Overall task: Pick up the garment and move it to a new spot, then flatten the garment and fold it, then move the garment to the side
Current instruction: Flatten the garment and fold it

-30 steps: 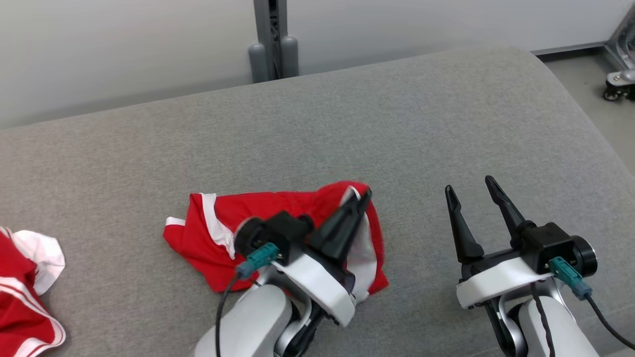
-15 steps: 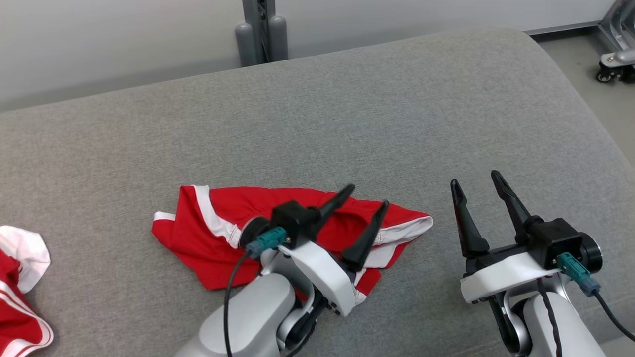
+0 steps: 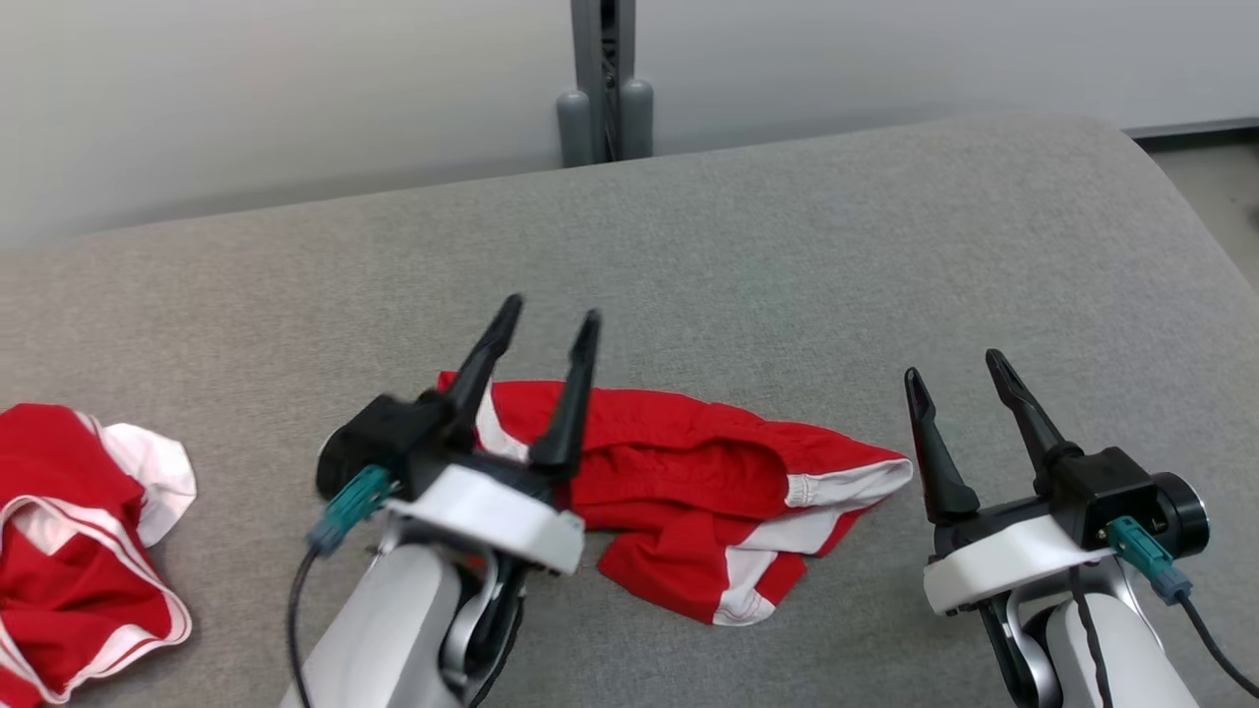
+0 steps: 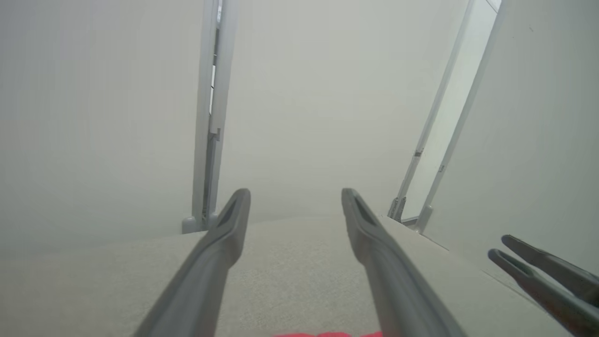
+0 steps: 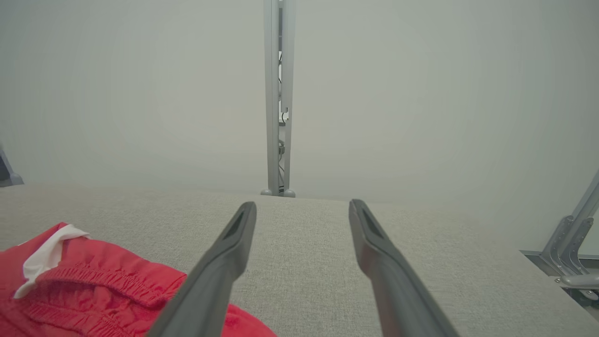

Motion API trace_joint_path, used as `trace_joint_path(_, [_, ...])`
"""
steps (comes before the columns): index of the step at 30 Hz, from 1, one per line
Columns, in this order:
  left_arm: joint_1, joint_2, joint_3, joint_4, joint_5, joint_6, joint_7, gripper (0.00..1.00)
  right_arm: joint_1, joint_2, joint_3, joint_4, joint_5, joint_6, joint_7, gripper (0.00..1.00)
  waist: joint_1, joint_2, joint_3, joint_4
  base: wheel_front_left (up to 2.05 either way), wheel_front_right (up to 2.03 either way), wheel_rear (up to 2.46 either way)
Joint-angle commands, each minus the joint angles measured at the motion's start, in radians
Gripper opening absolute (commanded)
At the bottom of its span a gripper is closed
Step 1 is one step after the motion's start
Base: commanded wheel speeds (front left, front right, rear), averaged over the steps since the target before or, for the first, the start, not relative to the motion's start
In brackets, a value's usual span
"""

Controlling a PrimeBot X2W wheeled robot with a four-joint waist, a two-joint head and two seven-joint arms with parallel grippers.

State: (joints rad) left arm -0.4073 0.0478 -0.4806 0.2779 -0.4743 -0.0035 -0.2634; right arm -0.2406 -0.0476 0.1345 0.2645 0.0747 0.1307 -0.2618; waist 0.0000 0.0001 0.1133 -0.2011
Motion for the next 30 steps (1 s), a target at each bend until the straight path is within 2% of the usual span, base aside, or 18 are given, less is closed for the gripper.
trace_joint_path(1, [0.061, 0.005, 0.056, -0.028, 0.019, -0.006, -0.001, 1.00, 0.013, -0.005, -0.003, -0.005, -0.009, 0.000, -0.006, 1.00, 0.0000, -0.0001, -0.024, 0.027, 0.00, 0.00, 0.00])
trace_joint_path(5, [0.162, 0.005, 0.156, -0.068, 0.054, -0.016, -0.001, 1.00, 0.027, -0.006, 0.004, -0.004, -0.016, 0.000, -0.006, 1.00, 0.0000, -0.0001, -0.042, 0.044, 0.00, 0.00, 0.00])
trace_joint_path(9, [0.249, 0.004, 0.217, -0.086, 0.067, -0.018, -0.001, 1.00, 0.039, -0.006, 0.007, -0.006, -0.020, 0.000, -0.006, 1.00, 0.0000, -0.0001, -0.053, 0.055, 0.00, 0.00, 0.00])
trace_joint_path(22, [0.321, 0.005, 0.227, -0.105, 0.097, -0.001, -0.001, 1.00, 0.048, -0.006, 0.013, 0.007, -0.026, 0.000, -0.006, 1.00, 0.0000, -0.0001, -0.069, 0.086, 0.00, 0.00, 0.00])
trace_joint_path(28, [0.326, 0.005, 0.234, -0.101, 0.098, 0.002, -0.001, 1.00, 0.048, -0.005, 0.035, 0.006, -0.007, 0.000, -0.006, 1.00, 0.0000, -0.0001, -0.074, 0.097, 0.00, 0.00, 0.00])
trace_joint_path(30, [0.327, 0.004, 0.234, -0.101, 0.096, 0.001, -0.001, 1.00, 0.046, -0.005, 0.070, 0.011, 0.007, 0.000, -0.006, 1.00, 0.0000, -0.0001, -0.069, 0.111, 0.00, 0.00, 0.00])
